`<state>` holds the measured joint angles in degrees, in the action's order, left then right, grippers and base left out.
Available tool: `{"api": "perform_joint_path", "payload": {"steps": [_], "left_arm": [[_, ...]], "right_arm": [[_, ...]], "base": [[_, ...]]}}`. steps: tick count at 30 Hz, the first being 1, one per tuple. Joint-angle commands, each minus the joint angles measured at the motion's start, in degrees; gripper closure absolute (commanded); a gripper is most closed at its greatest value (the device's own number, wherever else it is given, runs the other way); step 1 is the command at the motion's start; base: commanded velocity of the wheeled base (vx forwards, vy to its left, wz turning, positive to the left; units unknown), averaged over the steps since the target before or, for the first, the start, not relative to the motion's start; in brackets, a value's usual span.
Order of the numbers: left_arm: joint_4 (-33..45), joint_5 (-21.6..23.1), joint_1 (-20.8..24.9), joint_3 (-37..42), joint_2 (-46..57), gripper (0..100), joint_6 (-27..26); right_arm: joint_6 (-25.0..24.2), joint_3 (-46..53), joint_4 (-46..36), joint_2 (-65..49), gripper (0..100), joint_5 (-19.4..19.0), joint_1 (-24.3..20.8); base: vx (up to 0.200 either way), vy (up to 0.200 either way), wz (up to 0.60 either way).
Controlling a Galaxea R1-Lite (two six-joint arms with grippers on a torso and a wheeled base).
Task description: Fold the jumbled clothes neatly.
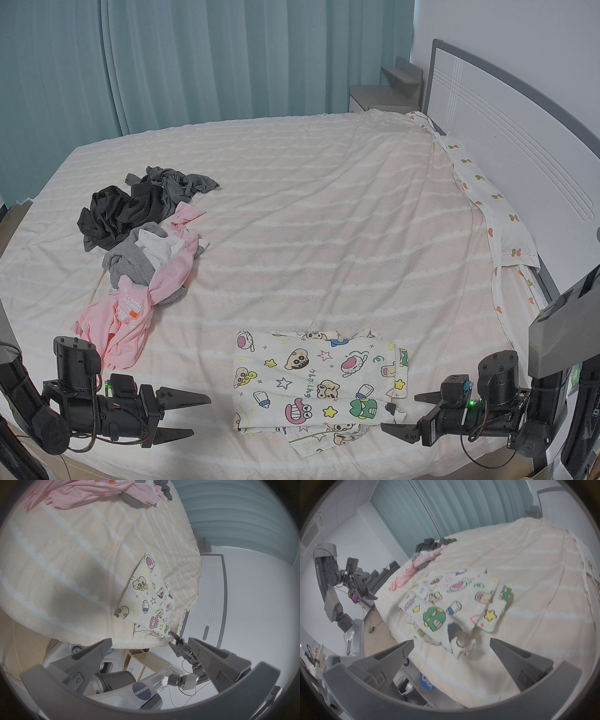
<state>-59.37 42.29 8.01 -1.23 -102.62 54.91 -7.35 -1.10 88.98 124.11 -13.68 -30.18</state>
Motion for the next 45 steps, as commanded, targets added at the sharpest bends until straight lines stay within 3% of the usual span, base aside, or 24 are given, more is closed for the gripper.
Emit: {"api": "perform_joint_path", "payload": {"steps": [1, 6, 18, 26, 39, 45], "left_arm": [[0.0, 0.0, 0.1, 0.0, -0.1, 0, 0.0], [0.0, 0.0, 0.1, 0.0, -0.1, 0, 0.0], [0.0, 0.0, 0.1, 0.0, -0.2, 0, -0.4], [0.0, -0.1, 0.2, 0.0, -0.2, 0, -0.4], [0.0, -0.1, 0.1, 0.0, -0.2, 0, -0.4], [-0.1, -0.9, 0.2, -0.9, -1.1, 0, -0.4]], "right_arm": [[-3.5, -3.1, 0.8, -7.4, 0, 0.1, -4.6], [-10.0, -10.8, 0.7, -0.5, 0, 0.3, -10.0], [-10.9, -22.5, -2.4, 14.4, 0, 0.2, -13.1], [-11.5, -20.8, -2.4, 15.2, 0, 0.2, -16.7], [-11.7, -16.0, -1.9, 15.3, 0, 0.3, -16.7], [-11.7, -9.2, 0.1, 7.5, 0, 0.3, -15.4]], "base": [[0.0, 0.0, 0.0], [0.0, 0.0, 0.0], [0.0, 0.0, 0.0], [0.0, 0.0, 0.0], [0.0, 0.0, 0.0], [0.0, 0.0, 0.0]]}}
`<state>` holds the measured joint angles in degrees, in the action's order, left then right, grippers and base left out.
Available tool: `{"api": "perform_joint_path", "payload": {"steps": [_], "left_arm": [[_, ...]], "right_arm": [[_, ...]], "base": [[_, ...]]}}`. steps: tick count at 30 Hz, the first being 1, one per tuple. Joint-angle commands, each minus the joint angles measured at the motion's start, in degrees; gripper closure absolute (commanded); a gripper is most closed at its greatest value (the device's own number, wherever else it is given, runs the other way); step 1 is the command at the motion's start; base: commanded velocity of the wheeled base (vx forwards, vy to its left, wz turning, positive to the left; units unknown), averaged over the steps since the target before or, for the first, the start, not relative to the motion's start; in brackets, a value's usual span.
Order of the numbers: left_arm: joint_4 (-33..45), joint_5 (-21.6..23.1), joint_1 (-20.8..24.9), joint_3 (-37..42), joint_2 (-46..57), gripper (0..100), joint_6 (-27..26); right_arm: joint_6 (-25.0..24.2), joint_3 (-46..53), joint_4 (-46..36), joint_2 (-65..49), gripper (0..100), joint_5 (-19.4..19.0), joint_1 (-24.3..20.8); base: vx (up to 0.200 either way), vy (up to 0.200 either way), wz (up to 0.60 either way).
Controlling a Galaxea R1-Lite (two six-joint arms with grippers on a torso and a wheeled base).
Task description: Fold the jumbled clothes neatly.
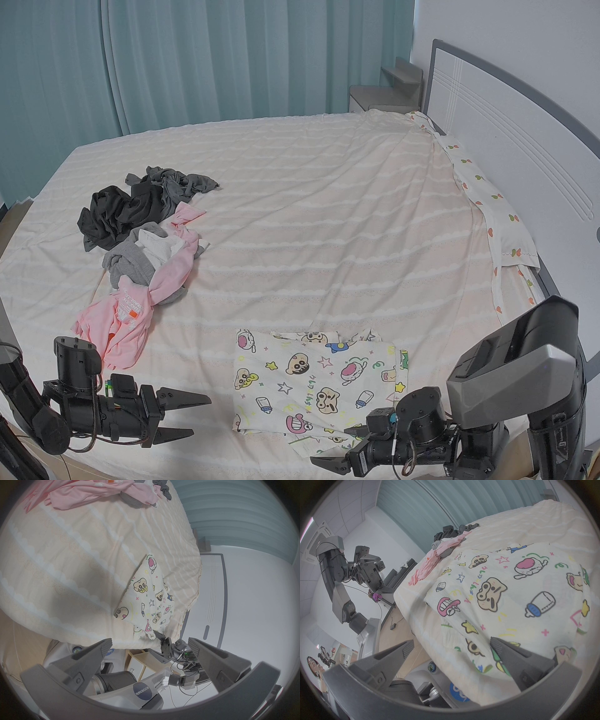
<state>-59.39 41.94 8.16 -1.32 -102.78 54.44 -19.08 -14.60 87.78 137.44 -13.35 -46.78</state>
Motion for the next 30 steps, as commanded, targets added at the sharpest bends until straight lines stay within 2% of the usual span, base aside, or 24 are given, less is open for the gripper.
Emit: {"api": "perform_joint_path", "payload": {"steps": [1, 3, 4, 5, 6, 8, 12, 18, 22, 25, 30], "left_arm": [[-0.1, -1.1, 0.3, -1.4, -1.4, 0, 0.0], [-0.1, -2.6, 1.2, -2.8, -2.3, 0, 0.2], [-0.1, -7.5, 2.9, -5.1, -4.0, 0, 0.3], [-0.1, -8.5, 3.3, -5.5, -4.4, 0, 0.3], [-0.1, -15.5, 5.8, -8.4, -7.0, 0, 0.4], [0.2, -20.1, 7.6, -12.2, -9.9, 0, 0.7], [1.3, -21.5, 9.2, -19.2, -14.6, 0, 0.8], [4.9, -21.1, 10.7, -24.4, -17.2, 0, 0.6], [4.9, -21.0, 12.2, -25.6, -18.3, 0, 0.0], [5.4, -21.5, 12.8, -28.0, -20.4, 0, -2.8], [6.4, -21.5, 12.8, -29.4, -21.2, 0, -3.7]], "right_arm": [[-0.1, 5.6, 1.8, -7.4, 0, -0.1, 1.9], [-0.2, 7.0, 1.9, -9.4, 0, -0.3, 3.2], [-1.0, 9.0, 1.9, -12.5, 0, -0.5, 5.9], [-1.3, 9.2, 1.9, -13.0, 0, -0.6, 6.4], [-4.0, 9.4, 1.9, -15.1, 0, -1.5, 9.9], [-7.6, 9.1, 1.9, -15.9, 0, -3.0, 14.0], [-10.3, 7.1, 1.9, -13.2, 0, -7.3, 22.3], [-9.6, 2.0, 1.9, -7.1, 0, -7.7, 28.1], [-9.4, 0.0, 1.5, -4.5, 0, -7.7, 29.2], [-8.9, -3.3, 1.1, -1.5, 0, -7.7, 30.0], [-7.2, -6.6, -4.4, 0.1, 0, -7.7, 29.5]], "base": [[0.0, 0.0, 0.0], [0.0, 0.0, 0.0], [0.0, 0.0, 0.0], [0.0, 0.0, 0.0], [0.0, 0.0, 0.0], [0.0, 0.0, 0.0], [0.0, 0.0, 0.0], [0.0, 0.0, 0.0], [0.0, 0.0, 0.0], [0.0, 0.0, 0.0], [0.0, 0.0, 0.0]]}}
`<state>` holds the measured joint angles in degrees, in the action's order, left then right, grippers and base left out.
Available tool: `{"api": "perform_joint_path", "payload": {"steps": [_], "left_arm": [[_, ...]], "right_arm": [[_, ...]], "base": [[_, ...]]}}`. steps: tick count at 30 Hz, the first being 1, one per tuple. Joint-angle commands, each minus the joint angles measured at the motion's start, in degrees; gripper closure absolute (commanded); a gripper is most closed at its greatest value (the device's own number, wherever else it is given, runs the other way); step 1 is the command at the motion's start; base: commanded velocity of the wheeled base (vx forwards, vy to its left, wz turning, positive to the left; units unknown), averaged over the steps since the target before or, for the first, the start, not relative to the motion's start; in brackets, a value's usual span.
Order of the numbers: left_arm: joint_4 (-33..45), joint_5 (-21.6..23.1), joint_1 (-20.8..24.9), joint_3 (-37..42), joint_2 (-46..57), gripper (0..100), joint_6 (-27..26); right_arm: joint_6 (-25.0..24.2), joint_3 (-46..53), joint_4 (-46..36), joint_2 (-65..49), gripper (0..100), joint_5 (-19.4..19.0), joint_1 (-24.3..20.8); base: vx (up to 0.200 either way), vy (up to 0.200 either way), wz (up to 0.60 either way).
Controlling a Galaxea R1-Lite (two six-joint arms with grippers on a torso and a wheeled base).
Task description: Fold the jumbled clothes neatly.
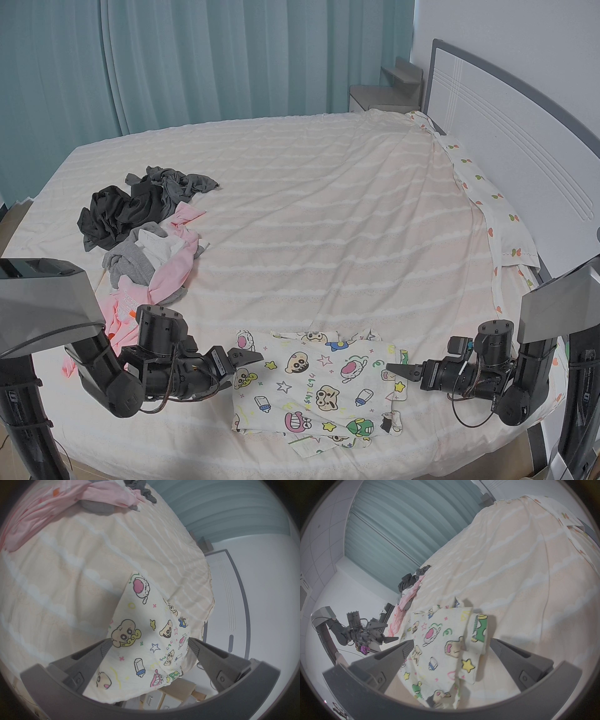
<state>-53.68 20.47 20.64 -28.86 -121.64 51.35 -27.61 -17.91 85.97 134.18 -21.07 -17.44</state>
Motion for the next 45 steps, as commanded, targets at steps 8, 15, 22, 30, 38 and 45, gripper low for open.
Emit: {"api": "perform_joint_path", "payload": {"steps": [8, 15, 22, 30, 38, 45], "left_arm": [[4.5, -0.3, -1.2, -1.8, -2.4, 0, -6.8], [4.6, -0.3, -0.6, -2.2, -3.9, 0, -11.0], [4.6, -4.6, 0.9, -4.3, -6.5, 0, -13.9], [4.5, -5.8, 1.7, -6.4, -8.4, 0, -15.8], [4.2, -5.1, 2.7, -6.8, -8.4, 0, -15.4], [3.9, -5.1, 4.4, -7.1, -8.6, 0, -15.3]], "right_arm": [[2.2, -8.4, -8.9, 3.4, 0, -0.3, 0.0], [2.2, -9.6, -9.0, 4.4, 0, -1.9, -0.1], [2.2, -11.5, -11.3, 5.1, 0, -3.3, -1.0], [2.2, -13.3, -12.6, 5.1, 0, -4.9, -2.1], [2.2, -12.9, -12.3, 4.7, 0, -6.1, -3.8], [2.3, -12.5, -12.2, 4.3, 0, -6.1, -5.1]], "base": [[0.0, 0.0, 0.0], [0.0, 0.0, 0.0], [0.0, 0.0, 0.0], [0.0, 0.0, 0.0], [0.0, 0.0, 0.0], [0.0, 0.0, 0.0]]}}
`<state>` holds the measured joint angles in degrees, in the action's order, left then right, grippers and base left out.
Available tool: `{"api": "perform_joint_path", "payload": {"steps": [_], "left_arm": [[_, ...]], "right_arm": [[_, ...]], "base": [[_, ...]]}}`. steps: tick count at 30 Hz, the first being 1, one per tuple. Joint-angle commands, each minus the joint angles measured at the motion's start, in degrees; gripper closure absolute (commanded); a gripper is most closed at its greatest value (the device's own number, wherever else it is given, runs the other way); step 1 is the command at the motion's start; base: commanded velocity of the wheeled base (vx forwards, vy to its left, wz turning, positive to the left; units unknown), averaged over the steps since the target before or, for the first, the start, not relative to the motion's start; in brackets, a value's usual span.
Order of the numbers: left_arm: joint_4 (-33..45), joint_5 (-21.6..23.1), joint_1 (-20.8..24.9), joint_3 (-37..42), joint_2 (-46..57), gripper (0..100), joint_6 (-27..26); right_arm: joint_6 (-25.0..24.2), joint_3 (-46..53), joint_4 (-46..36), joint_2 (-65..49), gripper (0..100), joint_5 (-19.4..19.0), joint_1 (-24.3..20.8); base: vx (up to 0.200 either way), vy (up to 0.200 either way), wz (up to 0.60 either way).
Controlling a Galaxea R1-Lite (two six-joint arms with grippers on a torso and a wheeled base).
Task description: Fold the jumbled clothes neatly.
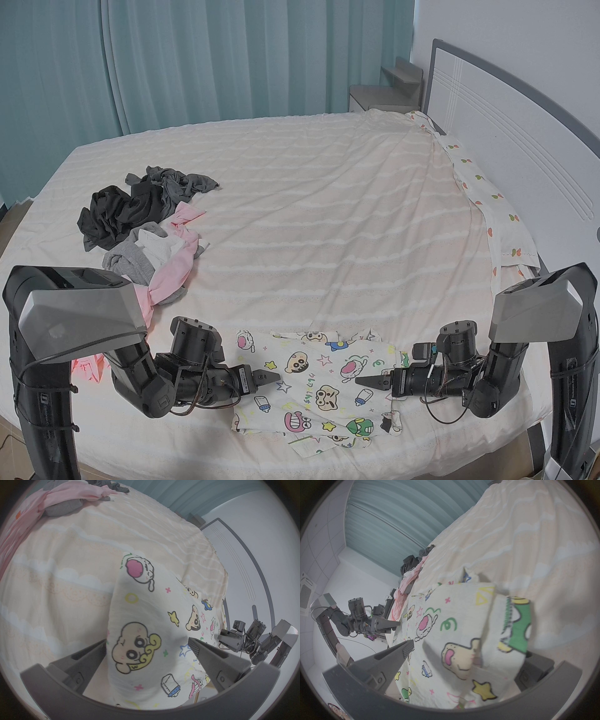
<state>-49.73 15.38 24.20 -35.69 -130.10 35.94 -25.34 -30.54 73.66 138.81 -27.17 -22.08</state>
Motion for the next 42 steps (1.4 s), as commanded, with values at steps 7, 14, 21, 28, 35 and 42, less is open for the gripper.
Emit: {"api": "perform_joint_path", "payload": {"steps": [7, 14, 21, 28, 35, 42], "left_arm": [[-0.1, 0.0, 0.9, -0.4, -0.2, 0, 0.8], [-0.1, 0.1, 0.9, -0.3, -0.2, 100, 0.8], [-2.1, 0.2, 0.9, 0.6, -0.3, 100, 0.8], [-3.0, 0.1, 0.9, 0.7, -0.3, 100, 2.0], [-6.3, 0.0, 1.3, 0.7, -0.2, 100, 6.0], [-9.3, -0.4, 0.7, 1.6, -0.2, 100, 6.7]], "right_arm": [[0.4, 0.7, 0.5, -0.7, 0, 0.1, -2.2], [0.4, 0.3, -0.3, -0.7, 100, 0.0, -2.3], [0.3, 0.5, 0.3, -0.5, 100, -0.5, -2.1], [0.1, 0.7, 0.6, -0.5, 100, -0.8, -2.0], [-0.1, 1.0, 1.8, -0.4, 100, -1.0, -2.2], [-0.1, 1.4, 3.1, -0.2, 100, -1.0, -2.2]], "base": [[0.0, 0.0, 0.0], [0.0, 0.0, 0.0], [0.0, 0.0, 0.0], [0.0, 0.0, 0.0], [0.0, 0.0, 0.0], [0.0, 0.0, 0.0]]}}
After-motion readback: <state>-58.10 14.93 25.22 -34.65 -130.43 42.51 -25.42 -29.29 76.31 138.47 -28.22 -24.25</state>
